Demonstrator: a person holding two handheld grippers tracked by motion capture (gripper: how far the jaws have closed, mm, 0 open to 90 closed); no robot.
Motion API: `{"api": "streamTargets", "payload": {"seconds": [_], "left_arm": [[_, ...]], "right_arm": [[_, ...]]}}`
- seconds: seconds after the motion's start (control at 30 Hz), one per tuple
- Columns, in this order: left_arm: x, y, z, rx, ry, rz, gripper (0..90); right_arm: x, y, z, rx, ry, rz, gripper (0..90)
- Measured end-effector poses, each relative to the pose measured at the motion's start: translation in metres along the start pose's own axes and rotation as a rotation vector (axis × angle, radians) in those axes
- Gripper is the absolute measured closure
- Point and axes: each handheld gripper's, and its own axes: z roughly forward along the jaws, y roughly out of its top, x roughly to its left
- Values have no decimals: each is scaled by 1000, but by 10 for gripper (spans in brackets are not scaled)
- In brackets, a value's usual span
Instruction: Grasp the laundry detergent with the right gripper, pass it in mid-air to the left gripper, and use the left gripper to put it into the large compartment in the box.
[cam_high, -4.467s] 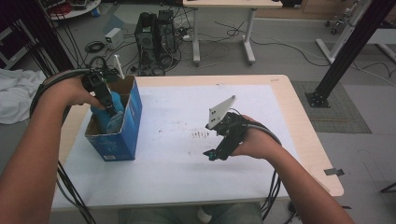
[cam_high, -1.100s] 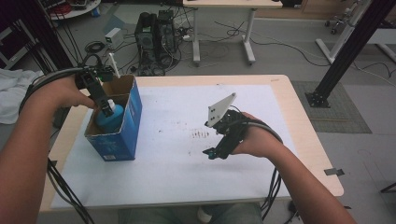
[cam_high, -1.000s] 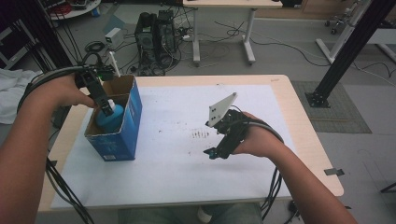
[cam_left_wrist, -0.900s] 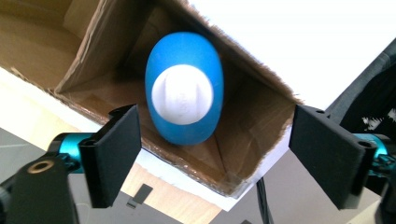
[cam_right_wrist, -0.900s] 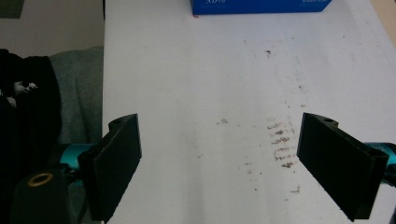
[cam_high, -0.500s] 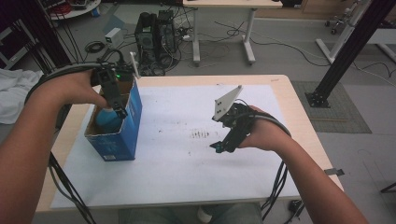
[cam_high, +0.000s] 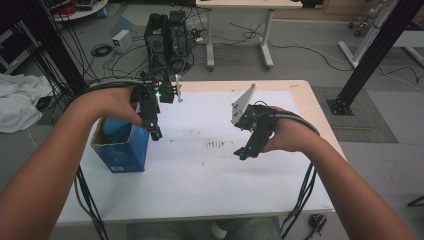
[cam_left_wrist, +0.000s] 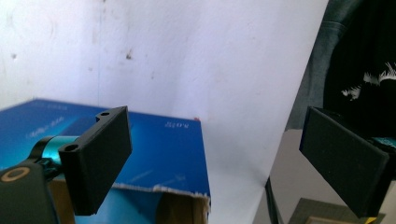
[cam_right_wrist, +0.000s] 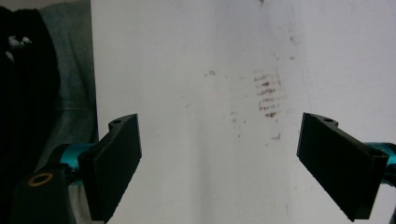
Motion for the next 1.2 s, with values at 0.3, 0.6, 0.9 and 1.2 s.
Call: {"api": "streamTargets", "payload": {"seconds": [0.3,0.6,0.9,1.2], "left_arm": [[-6,19,13,14,-9,52,92],[-11,31,27,35,-15,76,92],[-12,32,36,41,-28,75,92],[-10,29,30,31,-25,81,92]], "right_arm": [[-13,1,5,125,49,17,130],[-20,-3,6,200,80,30,130],[-27,-3,9,257,96,-42,130],[-25,-5,6,247,85,-17,130]]}}
